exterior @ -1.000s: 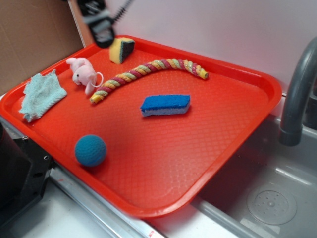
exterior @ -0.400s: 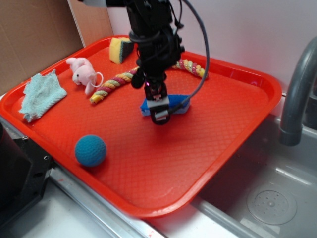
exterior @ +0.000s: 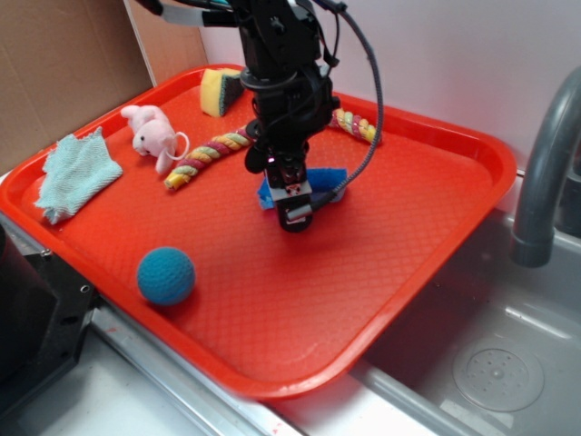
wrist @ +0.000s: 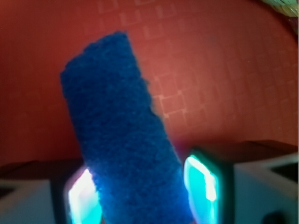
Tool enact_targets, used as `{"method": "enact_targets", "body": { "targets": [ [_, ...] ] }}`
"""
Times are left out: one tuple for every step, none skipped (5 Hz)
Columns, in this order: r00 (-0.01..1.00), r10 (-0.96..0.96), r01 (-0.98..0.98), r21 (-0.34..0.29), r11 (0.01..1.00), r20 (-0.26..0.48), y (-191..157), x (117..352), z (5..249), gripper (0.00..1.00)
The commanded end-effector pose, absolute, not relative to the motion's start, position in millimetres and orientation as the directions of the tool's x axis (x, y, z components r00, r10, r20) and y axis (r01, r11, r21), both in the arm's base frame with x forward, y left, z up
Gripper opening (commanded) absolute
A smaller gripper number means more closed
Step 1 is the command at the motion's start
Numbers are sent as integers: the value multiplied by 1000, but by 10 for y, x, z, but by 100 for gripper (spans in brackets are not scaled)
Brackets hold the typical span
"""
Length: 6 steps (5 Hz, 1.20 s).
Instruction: Grab the blue sponge.
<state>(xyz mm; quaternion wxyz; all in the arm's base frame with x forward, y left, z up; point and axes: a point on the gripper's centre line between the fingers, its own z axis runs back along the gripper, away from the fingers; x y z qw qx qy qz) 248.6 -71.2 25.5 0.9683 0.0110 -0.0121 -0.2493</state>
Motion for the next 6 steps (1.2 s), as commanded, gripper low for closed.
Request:
{"method": "enact_targets", "body": {
  "targets": [
    [908, -401, 398, 51, 916, 121, -555, 2351, 1218, 0],
    [962, -236, 233, 34, 972, 136, -93, 2002, 1714, 0],
    [995, -36, 30, 61, 998, 92, -45, 1765, 1995, 0],
    [976, 206, -213, 127, 969, 64, -38, 1586, 2066, 0],
    [948, 307, -316, 148, 937, 80, -49, 1551, 2070, 0],
    [937, 344, -350, 129, 928, 67, -38, 1555, 2046, 0]
  ]
}}
